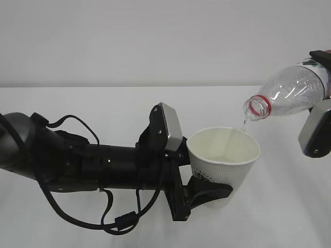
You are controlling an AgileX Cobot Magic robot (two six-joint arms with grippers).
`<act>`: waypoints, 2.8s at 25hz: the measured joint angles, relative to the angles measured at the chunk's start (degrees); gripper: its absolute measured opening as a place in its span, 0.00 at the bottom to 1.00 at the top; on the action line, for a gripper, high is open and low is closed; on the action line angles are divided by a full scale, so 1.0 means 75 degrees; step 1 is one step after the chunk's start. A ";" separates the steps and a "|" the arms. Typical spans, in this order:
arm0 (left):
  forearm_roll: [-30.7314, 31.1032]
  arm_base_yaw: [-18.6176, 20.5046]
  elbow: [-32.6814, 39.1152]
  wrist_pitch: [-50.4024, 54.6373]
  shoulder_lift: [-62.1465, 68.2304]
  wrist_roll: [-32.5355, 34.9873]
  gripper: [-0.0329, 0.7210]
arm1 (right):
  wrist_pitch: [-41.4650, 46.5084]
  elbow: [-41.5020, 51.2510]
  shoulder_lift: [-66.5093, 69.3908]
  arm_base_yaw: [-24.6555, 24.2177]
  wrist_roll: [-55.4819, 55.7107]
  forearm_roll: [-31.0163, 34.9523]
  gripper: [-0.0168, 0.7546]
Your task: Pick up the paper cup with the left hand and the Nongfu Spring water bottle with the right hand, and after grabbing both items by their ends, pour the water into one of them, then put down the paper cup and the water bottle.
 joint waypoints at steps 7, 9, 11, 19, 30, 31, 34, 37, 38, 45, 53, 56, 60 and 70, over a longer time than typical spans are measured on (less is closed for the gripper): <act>0.0000 0.0000 0.0000 0.0013 0.0000 0.0000 0.73 | 0.0000 0.0000 0.0000 0.0000 -0.0012 0.0000 0.65; 0.0000 0.0000 0.0000 0.0013 0.0000 0.0000 0.73 | 0.0000 0.0000 0.0000 0.0000 -0.0031 0.0000 0.65; 0.0000 0.0000 0.0000 0.0013 0.0000 0.0000 0.73 | -0.0007 0.0000 0.0000 0.0000 -0.0030 0.0000 0.65; 0.0000 0.0000 0.0000 0.0016 0.0000 0.0000 0.73 | -0.0034 0.0000 0.0000 0.0000 -0.0088 0.0000 0.65; 0.0000 0.0000 0.0000 0.0016 0.0000 0.0000 0.73 | -0.0092 0.0000 0.0000 0.0000 -0.0234 0.0047 0.65; 0.0000 0.0000 0.0000 0.0016 0.0000 0.0000 0.73 | -0.0109 0.0000 0.0000 0.0000 -0.0234 0.0047 0.65; 0.0000 0.0000 0.0000 0.0016 0.0000 0.0000 0.73 | -0.0209 0.0000 0.0000 0.0000 -0.0241 0.0061 0.65; 0.0000 0.0000 0.0000 0.0016 0.0000 0.0000 0.73 | -0.0257 0.0000 0.0000 0.0000 -0.0252 0.0061 0.65; 0.0000 0.0000 0.0000 0.0016 0.0000 0.0000 0.73 | -0.0270 0.0000 0.0000 0.0000 -0.0252 0.0061 0.65; 0.0000 0.0000 0.0000 0.0016 0.0000 0.0000 0.73 | -0.0277 0.0000 0.0000 0.0000 -0.0252 0.0061 0.65; 0.0003 0.0000 0.0000 0.0029 0.0000 0.0000 0.73 | -0.0277 0.0000 0.0000 0.0000 -0.0252 0.0061 0.65; 0.0003 0.0000 0.0000 0.0029 0.0000 0.0000 0.73 | -0.0277 0.0000 0.0000 0.0000 -0.0258 0.0061 0.65; 0.0016 0.0000 0.0000 0.0029 0.0000 0.0000 0.73 | -0.0336 0.0000 0.0000 0.0000 -0.0258 0.0061 0.65; 0.0016 0.0000 0.0000 0.0029 0.0000 0.0000 0.73 | -0.0402 0.0000 0.0000 0.0000 -0.0270 0.0061 0.65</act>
